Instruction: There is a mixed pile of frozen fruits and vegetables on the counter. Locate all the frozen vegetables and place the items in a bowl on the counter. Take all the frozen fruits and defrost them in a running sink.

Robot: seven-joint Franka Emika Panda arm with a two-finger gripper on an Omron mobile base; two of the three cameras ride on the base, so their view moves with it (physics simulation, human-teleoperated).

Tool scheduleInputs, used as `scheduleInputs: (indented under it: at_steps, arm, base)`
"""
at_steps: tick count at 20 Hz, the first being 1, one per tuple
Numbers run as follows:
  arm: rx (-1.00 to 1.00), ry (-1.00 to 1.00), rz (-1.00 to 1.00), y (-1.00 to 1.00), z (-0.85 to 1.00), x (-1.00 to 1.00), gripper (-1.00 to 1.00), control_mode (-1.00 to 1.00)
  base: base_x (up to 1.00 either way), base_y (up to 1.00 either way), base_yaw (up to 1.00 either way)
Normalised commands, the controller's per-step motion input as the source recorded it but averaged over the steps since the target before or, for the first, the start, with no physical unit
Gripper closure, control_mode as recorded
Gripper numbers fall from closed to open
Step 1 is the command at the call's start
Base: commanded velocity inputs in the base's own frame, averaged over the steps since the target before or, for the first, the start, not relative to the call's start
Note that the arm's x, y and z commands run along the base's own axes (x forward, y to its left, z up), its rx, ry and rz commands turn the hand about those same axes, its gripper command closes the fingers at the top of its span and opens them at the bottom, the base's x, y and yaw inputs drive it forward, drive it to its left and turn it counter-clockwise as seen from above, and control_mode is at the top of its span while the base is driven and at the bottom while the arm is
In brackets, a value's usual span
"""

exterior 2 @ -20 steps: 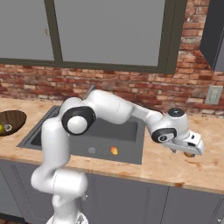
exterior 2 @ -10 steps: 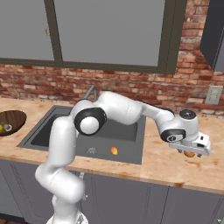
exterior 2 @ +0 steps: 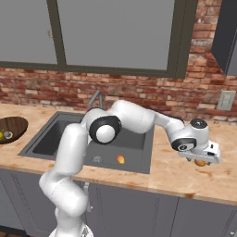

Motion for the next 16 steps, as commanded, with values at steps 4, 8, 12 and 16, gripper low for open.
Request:
scheduleInputs:
  at_steps: [4, 8, 12, 16]
  arm:
    - [0.0, 0.0, 0.03, -0.01, -0.27, 0.42, -1.0, -1.0]
    - [0.0, 0.01, 0.02, -0.07, -0.23, 0.22, -1.0, -1.0]
    - [0.0, 0.0, 0.0, -0.11, -0.09, 0.15, -1.0, -1.0]
    - [0.0, 0.0, 0.0, -0.05, -0.09, 0.12, 1.0, -1.0]
  base:
    - [0.0, 0.0, 0.0]
    - [0.0, 0.0, 0.0]
    - [0.0, 0.0, 0.0]
    - [0.0, 0.0, 0.0]
